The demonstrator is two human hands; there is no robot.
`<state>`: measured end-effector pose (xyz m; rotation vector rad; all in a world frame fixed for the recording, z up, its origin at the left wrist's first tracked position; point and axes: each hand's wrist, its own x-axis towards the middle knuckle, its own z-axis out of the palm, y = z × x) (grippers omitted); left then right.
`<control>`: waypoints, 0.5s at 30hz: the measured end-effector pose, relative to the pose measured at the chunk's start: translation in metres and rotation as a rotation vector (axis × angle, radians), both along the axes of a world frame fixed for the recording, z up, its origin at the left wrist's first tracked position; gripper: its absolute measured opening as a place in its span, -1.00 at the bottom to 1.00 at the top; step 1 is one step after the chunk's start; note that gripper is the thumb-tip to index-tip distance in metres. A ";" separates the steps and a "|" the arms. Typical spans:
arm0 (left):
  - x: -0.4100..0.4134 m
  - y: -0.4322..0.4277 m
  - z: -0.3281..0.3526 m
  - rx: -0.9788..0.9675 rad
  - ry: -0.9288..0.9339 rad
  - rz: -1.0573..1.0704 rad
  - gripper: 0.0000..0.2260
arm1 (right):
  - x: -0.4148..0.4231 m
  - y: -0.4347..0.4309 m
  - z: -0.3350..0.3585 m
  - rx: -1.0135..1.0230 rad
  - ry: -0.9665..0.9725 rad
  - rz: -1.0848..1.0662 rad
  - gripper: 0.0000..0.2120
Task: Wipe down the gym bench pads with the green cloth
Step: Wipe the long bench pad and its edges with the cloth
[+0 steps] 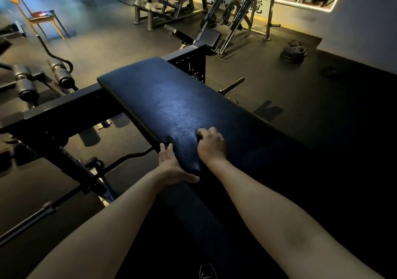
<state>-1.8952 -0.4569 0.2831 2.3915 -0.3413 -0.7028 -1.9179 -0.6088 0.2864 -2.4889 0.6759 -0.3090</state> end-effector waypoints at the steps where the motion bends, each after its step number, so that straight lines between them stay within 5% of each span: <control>1: 0.000 0.001 0.000 0.007 -0.005 -0.006 0.37 | -0.003 0.013 0.000 0.000 -0.002 0.051 -0.66; 5: -0.006 0.005 -0.004 -0.031 -0.033 -0.014 0.33 | -0.014 0.016 0.006 -0.007 0.001 0.241 -0.62; 11: -0.029 0.013 -0.019 -0.196 -0.040 0.072 0.25 | -0.001 -0.054 0.009 -0.035 0.040 -0.088 -0.55; 15: -0.046 0.016 -0.026 -0.323 -0.070 0.178 0.09 | 0.007 -0.006 0.007 -0.015 0.024 0.019 -0.59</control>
